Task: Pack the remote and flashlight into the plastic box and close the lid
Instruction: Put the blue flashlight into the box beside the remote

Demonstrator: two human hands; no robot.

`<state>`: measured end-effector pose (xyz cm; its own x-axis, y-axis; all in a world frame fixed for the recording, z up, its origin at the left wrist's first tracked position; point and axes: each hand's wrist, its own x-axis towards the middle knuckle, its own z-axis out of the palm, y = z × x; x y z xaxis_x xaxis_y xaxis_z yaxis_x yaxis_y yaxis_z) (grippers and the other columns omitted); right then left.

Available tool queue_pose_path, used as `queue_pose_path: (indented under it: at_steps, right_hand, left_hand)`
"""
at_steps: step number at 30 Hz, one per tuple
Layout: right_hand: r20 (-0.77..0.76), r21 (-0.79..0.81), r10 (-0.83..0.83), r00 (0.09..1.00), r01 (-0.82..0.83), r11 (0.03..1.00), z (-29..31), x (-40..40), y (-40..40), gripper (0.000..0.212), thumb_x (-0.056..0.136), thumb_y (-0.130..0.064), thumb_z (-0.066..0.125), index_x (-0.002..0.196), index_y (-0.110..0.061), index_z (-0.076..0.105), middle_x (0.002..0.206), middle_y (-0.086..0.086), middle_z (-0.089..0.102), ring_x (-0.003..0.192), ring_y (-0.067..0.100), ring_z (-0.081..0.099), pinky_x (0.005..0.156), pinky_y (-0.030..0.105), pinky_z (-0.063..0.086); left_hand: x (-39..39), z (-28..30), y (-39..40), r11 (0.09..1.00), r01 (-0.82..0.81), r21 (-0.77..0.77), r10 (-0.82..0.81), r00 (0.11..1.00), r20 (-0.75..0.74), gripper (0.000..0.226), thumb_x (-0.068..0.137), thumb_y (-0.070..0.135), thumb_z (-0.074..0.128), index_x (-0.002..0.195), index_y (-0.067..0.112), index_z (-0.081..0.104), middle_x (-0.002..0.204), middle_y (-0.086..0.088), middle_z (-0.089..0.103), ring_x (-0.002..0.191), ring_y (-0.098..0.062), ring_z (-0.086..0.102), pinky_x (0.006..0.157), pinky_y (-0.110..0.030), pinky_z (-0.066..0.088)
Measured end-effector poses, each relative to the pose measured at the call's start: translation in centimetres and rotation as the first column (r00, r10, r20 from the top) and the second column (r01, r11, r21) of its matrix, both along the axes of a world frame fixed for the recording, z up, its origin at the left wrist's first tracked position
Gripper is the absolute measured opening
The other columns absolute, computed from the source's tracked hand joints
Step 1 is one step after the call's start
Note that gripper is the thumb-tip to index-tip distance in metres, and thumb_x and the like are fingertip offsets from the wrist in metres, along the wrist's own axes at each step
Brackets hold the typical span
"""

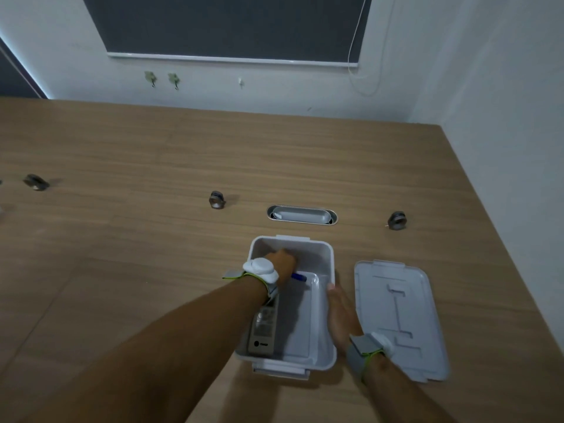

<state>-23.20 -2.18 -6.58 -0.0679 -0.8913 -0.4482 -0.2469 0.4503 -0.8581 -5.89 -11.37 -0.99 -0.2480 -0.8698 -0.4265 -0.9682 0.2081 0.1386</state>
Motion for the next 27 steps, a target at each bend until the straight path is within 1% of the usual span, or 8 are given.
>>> queue_pose_path:
  at_steps: [5,8,10,13,17,20,23,27]
  right_hand:
    - [-0.039,0.001,-0.014,0.999,0.014,1.0,3.3,0.6,0.3,0.063,0.079,-0.082,0.026,0.107,-0.039,0.063,0.105,-0.003,0.071,0.101,0.02,0.065,0.097,0.051,0.047]
    - [-0.028,0.016,-0.019,0.999,0.019,1.0,3.9,0.6,0.3,0.061,0.081,-0.077,0.028,0.098,-0.032,0.064,0.096,0.001,0.071,0.093,0.018,0.067,0.094,0.051,0.048]
    - [-0.024,0.02,-0.012,1.0,0.013,1.0,4.4,0.7,0.3,0.05,0.087,-0.07,0.03,0.093,-0.032,0.063,0.093,0.002,0.071,0.091,0.018,0.067,0.095,0.051,0.048]
    - [-0.014,0.026,-0.028,1.0,0.029,0.999,4.3,0.6,0.4,0.04,0.096,-0.057,0.033,0.091,-0.031,0.062,0.094,0.001,0.07,0.092,0.017,0.066,0.097,0.049,0.046]
    - [-0.021,0.015,-0.04,0.999,0.04,0.999,3.7,0.7,0.3,0.039,0.092,-0.062,0.033,0.094,-0.037,0.064,0.093,-0.001,0.071,0.092,0.016,0.067,0.095,0.05,0.048]
    - [-0.035,0.004,-0.059,0.998,0.059,0.998,3.0,0.9,0.2,0.042,0.092,-0.063,0.033,0.094,-0.034,0.063,0.094,-0.002,0.071,0.093,0.016,0.067,0.096,0.048,0.047]
    - [-0.069,-0.008,-0.11,0.992,0.11,0.994,1.8,1.1,0.1,0.059,0.077,-0.08,0.031,0.088,-0.032,0.063,0.09,0.001,0.07,0.09,0.02,0.067,0.094,0.05,0.048]
    - [-0.079,-0.017,-0.144,0.986,0.143,0.99,1.1,1.1,0.1,0.067,0.069,-0.089,0.028,0.086,-0.034,0.062,0.087,0.002,0.07,0.087,0.022,0.068,0.092,0.051,0.049]
  left_hand:
    - [-0.4,-2.3,-0.5,0.999,0.007,0.041,-0.011,0.996,0.093,0.027,0.098,0.015,0.048,0.115,0.012,0.069,0.121,-0.013,0.067,0.106,-0.038,0.067,0.077,-0.042,0.049]
    - [-0.7,-3.2,-0.6,0.999,0.033,0.011,-0.034,0.987,0.16,0.027,0.098,0.018,0.049,0.114,0.015,0.072,0.116,-0.009,0.071,0.105,-0.034,0.068,0.076,-0.04,0.048]
    - [-1.1,-3.3,-0.5,0.997,0.077,-0.032,-0.069,0.977,0.2,0.028,0.098,0.017,0.049,0.114,0.016,0.072,0.115,-0.008,0.072,0.105,-0.032,0.069,0.076,-0.038,0.048]
    - [-1.6,-3.7,-0.5,0.989,0.124,-0.074,-0.102,0.963,0.249,0.029,0.098,0.016,0.048,0.113,0.017,0.073,0.115,-0.006,0.072,0.106,-0.03,0.069,0.071,-0.031,0.04]
    - [-1.9,-4.2,-0.5,0.98,0.184,-0.08,-0.153,0.943,0.294,0.031,0.1,0.015,0.045,0.116,0.016,0.071,0.118,-0.007,0.07,0.108,-0.031,0.067,0.073,-0.035,0.045]
    - [-1.8,-4.2,-0.5,0.968,0.229,-0.106,-0.188,0.934,0.303,0.031,0.101,0.014,0.044,0.116,0.012,0.07,0.12,-0.009,0.069,0.11,-0.033,0.066,0.078,-0.035,0.047]
    - [-1.6,-4.5,-0.7,0.957,0.26,-0.128,-0.212,0.929,0.303,0.031,0.101,0.019,0.044,0.115,0.012,0.071,0.118,-0.008,0.07,0.109,-0.032,0.066,0.073,-0.034,0.042]
    - [-1.4,-4.8,-1.0,0.957,0.251,-0.145,-0.206,0.94,0.27,0.032,0.102,0.02,0.043,0.11,0.011,0.073,0.114,-0.009,0.072,0.105,-0.032,0.067,0.072,-0.03,0.034]
